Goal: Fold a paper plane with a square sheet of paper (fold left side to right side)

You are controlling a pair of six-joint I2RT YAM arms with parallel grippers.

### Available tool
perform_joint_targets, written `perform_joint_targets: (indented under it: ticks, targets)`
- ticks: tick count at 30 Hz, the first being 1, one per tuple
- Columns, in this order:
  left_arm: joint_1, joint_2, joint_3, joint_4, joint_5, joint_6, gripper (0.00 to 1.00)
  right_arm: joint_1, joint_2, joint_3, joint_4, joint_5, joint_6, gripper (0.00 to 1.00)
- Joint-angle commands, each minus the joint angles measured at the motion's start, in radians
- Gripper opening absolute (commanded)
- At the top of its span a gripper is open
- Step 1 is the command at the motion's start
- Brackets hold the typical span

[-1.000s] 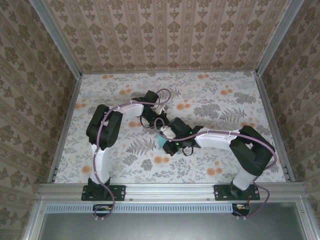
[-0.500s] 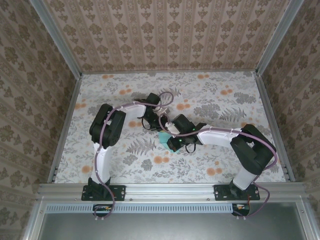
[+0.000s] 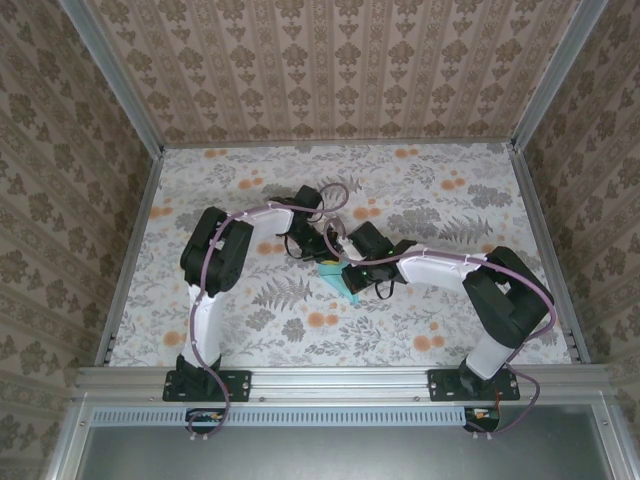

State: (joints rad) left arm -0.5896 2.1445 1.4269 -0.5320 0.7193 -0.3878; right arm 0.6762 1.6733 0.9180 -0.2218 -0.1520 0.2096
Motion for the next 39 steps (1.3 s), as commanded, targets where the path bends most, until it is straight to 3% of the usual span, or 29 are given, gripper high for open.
perform_joint_targets:
  ticks: [1, 39]
  targets:
    - [-0.012, 0.038, 0.014, -0.029, -0.034, 0.027, 0.05, -0.006, 0.028, 0.029, -0.036, 0.039, -0.002, 0.0]
    - [-0.015, 0.043, 0.01, -0.026, -0.04, 0.023, 0.04, -0.017, 0.058, 0.029, -0.031, 0.092, 0.013, 0.0]
